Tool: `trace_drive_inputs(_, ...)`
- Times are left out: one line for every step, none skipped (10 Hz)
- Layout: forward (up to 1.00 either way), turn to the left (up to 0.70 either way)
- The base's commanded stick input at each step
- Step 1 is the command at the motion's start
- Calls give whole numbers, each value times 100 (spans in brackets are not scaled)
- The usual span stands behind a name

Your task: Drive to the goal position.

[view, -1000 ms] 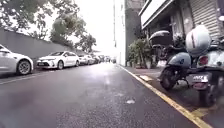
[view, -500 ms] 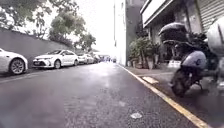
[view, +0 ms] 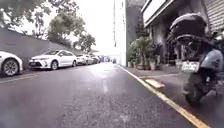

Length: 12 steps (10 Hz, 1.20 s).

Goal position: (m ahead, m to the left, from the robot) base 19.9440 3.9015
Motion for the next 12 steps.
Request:
trace_drive_inputs(69, 1)
trace_drive_inputs(69, 1)
trace_drive_inputs(57, 2)
trace_drive_inputs(45, 3)
trace_drive_inputs(45, 3)
trace_drive_inputs(45, 3)
trace_drive_inputs(45, 3)
trace_drive_inputs(45, 3)
trace_drive_inputs(45, 3)
trace_drive_inputs(4, 1)
trace_drive_inputs(3, 1)
trace_drive_inputs(3, 1)
